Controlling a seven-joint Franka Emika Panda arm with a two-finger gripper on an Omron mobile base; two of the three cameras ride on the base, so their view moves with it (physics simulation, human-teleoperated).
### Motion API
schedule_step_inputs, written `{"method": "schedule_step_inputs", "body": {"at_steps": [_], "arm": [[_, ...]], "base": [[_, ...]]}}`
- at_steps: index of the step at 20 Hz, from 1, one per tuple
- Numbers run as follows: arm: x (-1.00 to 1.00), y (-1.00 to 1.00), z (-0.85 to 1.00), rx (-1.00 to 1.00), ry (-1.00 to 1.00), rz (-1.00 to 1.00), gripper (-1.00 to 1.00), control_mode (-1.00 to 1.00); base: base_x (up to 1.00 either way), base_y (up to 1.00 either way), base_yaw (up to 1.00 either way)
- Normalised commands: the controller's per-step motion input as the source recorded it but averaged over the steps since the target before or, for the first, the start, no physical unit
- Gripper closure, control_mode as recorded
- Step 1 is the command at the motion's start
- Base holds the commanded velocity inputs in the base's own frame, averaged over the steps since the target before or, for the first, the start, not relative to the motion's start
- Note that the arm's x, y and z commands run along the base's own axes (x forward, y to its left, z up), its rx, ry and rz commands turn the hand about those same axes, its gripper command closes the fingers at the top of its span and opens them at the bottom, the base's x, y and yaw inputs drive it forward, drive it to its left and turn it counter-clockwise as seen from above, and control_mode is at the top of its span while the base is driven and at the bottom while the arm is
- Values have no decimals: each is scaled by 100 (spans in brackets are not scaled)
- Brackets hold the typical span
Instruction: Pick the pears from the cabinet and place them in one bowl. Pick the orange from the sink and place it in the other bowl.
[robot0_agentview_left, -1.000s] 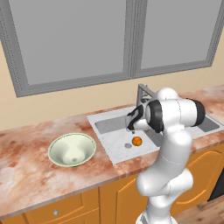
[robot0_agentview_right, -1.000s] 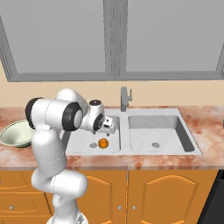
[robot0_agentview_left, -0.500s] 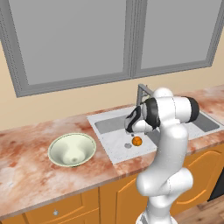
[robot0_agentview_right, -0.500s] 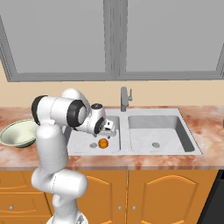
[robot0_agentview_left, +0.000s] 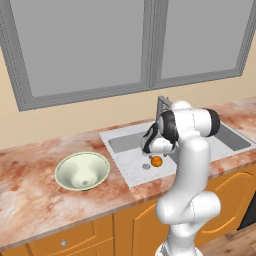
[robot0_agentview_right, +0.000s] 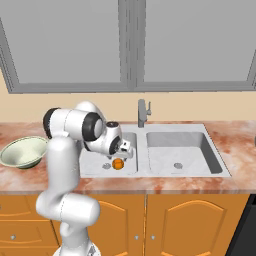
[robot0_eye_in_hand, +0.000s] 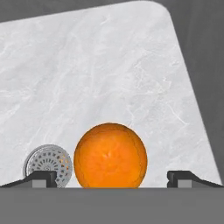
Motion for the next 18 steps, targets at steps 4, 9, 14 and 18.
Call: {"method": "schedule_step_inputs", "body": {"at_steps": [4,9,14,18], "arm": [[18,0,-27,0,3,0,-100,-100],[10,0,-21,0,3,0,-100,-100],[6,0,-20,0,1,0,-100,-100],[2,1,-14,0,0,0,-100,-100]], "base": [[0,0,0],[0,0,0],[0,0,0],[0,0,0]]}}
